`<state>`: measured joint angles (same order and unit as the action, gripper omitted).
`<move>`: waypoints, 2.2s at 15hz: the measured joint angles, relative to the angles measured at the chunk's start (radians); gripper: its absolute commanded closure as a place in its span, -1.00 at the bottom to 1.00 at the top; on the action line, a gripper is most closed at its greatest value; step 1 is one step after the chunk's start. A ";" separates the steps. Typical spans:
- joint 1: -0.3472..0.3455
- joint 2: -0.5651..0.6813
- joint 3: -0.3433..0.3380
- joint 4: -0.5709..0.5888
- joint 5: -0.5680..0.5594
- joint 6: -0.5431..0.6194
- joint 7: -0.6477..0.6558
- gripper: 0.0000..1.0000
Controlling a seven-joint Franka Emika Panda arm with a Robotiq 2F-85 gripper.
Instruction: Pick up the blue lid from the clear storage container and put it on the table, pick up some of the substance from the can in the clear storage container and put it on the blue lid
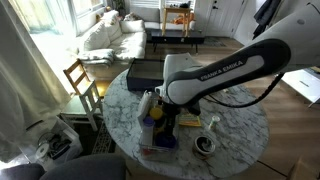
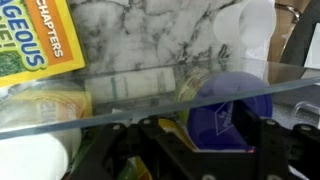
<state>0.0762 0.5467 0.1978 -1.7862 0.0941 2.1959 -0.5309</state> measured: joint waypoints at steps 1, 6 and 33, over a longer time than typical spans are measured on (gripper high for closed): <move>0.000 0.004 0.003 0.000 0.000 -0.003 0.000 -1.00; 0.003 0.025 0.012 0.006 0.000 -0.008 0.003 -0.26; -0.026 -0.028 0.013 0.066 0.009 -0.121 0.010 0.97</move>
<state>0.0501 0.5192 0.2104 -1.7203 0.1036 2.0745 -0.5213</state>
